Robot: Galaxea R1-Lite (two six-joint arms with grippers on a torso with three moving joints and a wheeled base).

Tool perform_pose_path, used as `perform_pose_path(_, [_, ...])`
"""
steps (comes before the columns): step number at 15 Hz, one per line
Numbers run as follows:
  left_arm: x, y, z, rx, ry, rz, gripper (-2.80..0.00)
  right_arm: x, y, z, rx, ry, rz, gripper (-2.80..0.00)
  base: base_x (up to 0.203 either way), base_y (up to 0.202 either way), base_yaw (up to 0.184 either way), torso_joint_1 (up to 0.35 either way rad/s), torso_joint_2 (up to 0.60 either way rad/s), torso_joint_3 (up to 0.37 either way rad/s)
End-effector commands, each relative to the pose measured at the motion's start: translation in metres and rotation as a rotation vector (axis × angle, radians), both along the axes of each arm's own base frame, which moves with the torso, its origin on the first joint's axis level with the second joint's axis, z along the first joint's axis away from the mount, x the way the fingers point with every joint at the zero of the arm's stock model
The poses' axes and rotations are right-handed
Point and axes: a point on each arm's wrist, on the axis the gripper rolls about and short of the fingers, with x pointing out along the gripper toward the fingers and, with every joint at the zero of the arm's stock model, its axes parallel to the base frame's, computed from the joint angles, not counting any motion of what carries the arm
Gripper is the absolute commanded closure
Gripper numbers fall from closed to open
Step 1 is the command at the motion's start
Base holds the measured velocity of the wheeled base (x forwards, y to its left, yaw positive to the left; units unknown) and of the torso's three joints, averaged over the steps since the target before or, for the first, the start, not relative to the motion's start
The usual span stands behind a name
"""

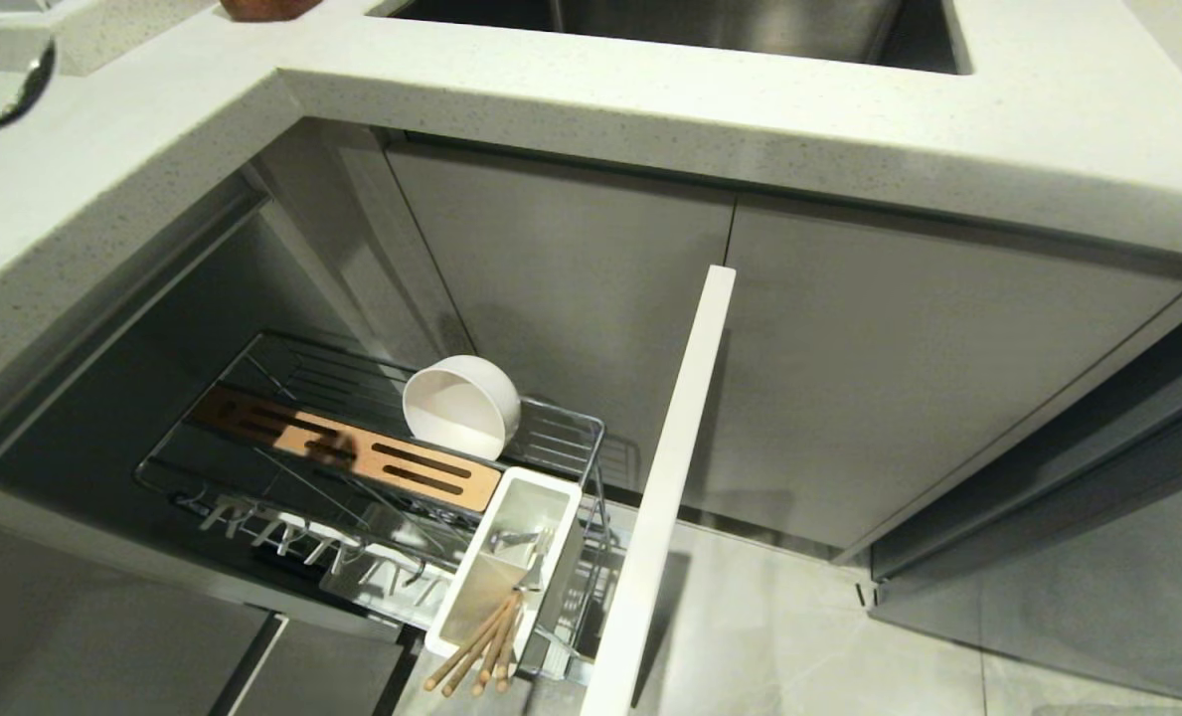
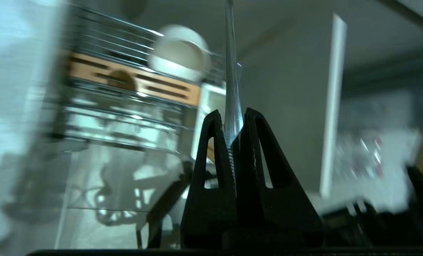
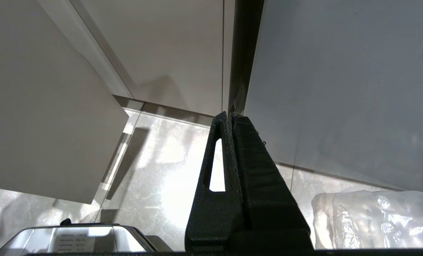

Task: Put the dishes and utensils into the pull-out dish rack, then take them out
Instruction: Pick up the spoon and place it in the cupboard

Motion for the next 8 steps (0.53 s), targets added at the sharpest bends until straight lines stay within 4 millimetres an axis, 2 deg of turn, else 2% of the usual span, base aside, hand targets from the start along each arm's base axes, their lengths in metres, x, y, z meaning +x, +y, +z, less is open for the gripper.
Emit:
perform_pose_path(1, [-0.009,-0.004,-0.007,0.007,0.008,-0.128,0.0,0.0,0.0,0.0,0.0,0.002,-0.001,0.0,0.0,0.0,0.0,0.0,0.0,0.0])
perform_pose_path(3, [-0.004,-0.004,-0.022,0.063,0.065,-0.214,0.0,0.0,0.0,-0.001,0.0,0.003,0.001,0.0,0.0,0.0,0.0,0.0,0.0,0.0])
perform_pose_path(6, [0.016,-0.002,-0.033,0.104,0.222,-0.233,0.0,0.0,0.0,0.0,0.0,0.002,-0.001,0.0,0.0,0.0,0.0,0.0,0.0,0.0])
perform_pose_path(8, [0.026,-0.003,-0.04,0.193,0.305,-0.258,0.0,0.0,0.0,-0.001,0.0,0.003,0.001,0.0,0.0,0.0,0.0,0.0,0.0,0.0])
